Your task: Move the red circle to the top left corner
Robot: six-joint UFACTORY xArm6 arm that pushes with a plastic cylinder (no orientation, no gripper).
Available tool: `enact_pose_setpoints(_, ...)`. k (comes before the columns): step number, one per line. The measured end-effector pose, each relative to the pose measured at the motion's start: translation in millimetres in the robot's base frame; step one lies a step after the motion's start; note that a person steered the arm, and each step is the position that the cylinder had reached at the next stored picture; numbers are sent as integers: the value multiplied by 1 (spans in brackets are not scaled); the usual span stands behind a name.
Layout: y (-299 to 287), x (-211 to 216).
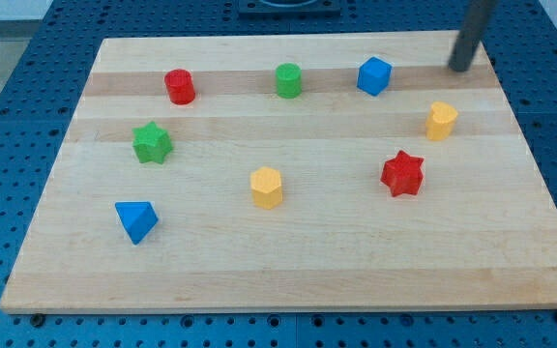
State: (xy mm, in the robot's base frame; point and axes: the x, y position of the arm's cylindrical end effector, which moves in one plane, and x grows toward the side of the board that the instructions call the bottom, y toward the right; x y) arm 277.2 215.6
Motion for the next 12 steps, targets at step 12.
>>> enact_pose_setpoints(12, -394, 67)
